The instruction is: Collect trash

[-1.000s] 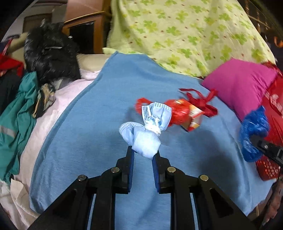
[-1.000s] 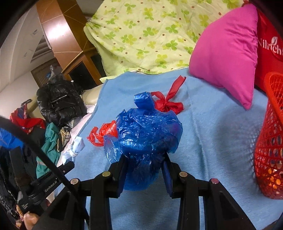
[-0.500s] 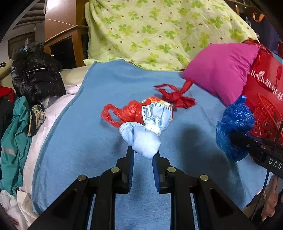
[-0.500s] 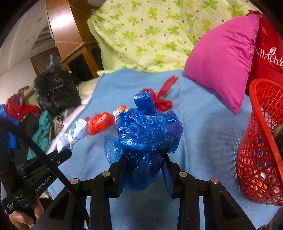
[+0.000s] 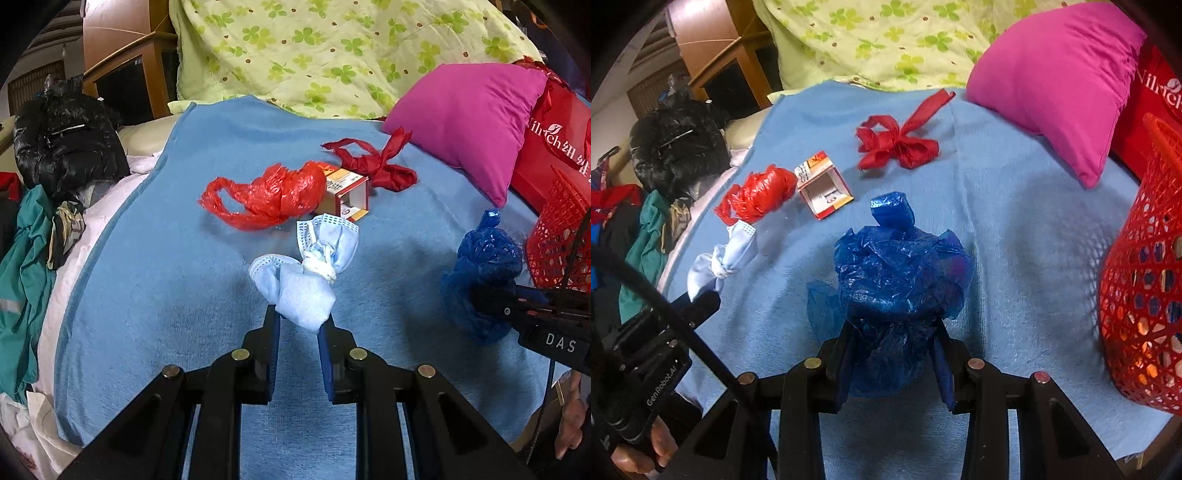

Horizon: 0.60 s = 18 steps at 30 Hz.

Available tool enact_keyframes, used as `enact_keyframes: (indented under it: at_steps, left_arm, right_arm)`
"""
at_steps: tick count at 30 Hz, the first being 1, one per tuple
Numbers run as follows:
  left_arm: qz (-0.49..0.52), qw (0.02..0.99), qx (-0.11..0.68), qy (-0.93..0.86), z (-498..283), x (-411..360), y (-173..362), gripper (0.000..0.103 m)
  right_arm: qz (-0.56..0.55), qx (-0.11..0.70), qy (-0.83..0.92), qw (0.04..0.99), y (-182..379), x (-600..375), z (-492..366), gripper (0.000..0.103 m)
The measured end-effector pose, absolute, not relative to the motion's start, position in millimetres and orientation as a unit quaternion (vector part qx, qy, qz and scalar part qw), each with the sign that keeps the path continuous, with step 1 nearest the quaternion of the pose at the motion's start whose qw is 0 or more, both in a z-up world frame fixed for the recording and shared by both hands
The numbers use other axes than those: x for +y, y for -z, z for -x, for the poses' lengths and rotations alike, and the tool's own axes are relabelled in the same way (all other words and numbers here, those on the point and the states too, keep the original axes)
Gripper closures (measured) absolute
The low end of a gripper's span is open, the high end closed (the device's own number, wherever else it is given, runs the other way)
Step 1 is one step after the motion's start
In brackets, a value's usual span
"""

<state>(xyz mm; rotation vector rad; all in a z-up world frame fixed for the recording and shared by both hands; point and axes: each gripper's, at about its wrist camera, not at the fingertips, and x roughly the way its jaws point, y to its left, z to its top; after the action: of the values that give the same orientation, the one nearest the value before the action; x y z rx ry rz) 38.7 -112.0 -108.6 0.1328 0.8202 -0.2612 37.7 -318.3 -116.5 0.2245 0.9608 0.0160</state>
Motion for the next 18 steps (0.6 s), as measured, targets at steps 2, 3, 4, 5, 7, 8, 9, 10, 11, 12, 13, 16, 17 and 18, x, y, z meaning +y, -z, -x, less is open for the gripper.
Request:
enact_keyframes:
  at_steps: [2,3,4,5,7,8,9,10,11,12,13,16,17,18]
  left_arm:
    - [-0.063,0.907,0.398,0.125,-41,-110,111,0.082]
    - [-0.062,0.907,0.398,0.124,-41,-109,112,0.082]
    - [-0.062,0.906,0.399,0.124,-42,-108,113,0.082]
    - [-0.062,0.906,0.4,0.124,-44,-107,114,0.082]
    - [-0.058,0.905,0.402,0.126,-45,-106,116,0.081]
    - [-0.057,0.905,0.403,0.127,-46,-105,117,0.08]
    - [-0.055,0.904,0.404,0.128,-47,-105,118,0.078]
    - [-0.054,0.904,0.404,0.129,-47,-105,119,0.076]
    - [-0.053,0.904,0.404,0.13,-47,-105,120,0.074]
    - [-0.052,0.904,0.404,0.131,-48,-105,120,0.068]
    - [-0.05,0.904,0.403,0.132,-48,-104,120,0.057]
    - [-0.039,0.908,0.395,0.133,-48,-101,119,0.043]
    - [-0.037,0.909,0.394,0.134,-49,-100,118,0.043]
    - [-0.034,0.908,0.395,0.136,-49,-99,118,0.043]
  right_arm:
    - [-0.114,0.463,-0.007,0.879,119,-317,-40,0.062]
    - [-0.116,0.463,-0.005,0.879,119,-316,-41,0.058]
    - [-0.118,0.463,-0.005,0.878,119,-316,-42,0.053]
    - [-0.122,0.463,-0.005,0.878,119,-316,-42,0.053]
    - [-0.126,0.459,-0.007,0.879,117,-315,-43,0.052]
    - [-0.127,0.457,-0.007,0.88,117,-314,-43,0.052]
    - [-0.127,0.456,-0.007,0.881,116,-313,-44,0.05]
    - [-0.128,0.456,-0.007,0.881,116,-313,-45,0.05]
    - [-0.129,0.454,-0.008,0.882,115,-312,-46,0.049]
    - [-0.13,0.453,-0.008,0.882,115,-312,-46,0.049]
    - [-0.132,0.451,-0.007,0.883,114,-312,-46,0.049]
    - [-0.139,0.448,-0.005,0.883,113,-314,-47,0.049]
    - [-0.142,0.447,-0.005,0.883,113,-315,-47,0.048]
    - [-0.145,0.447,-0.004,0.883,113,-316,-47,0.048]
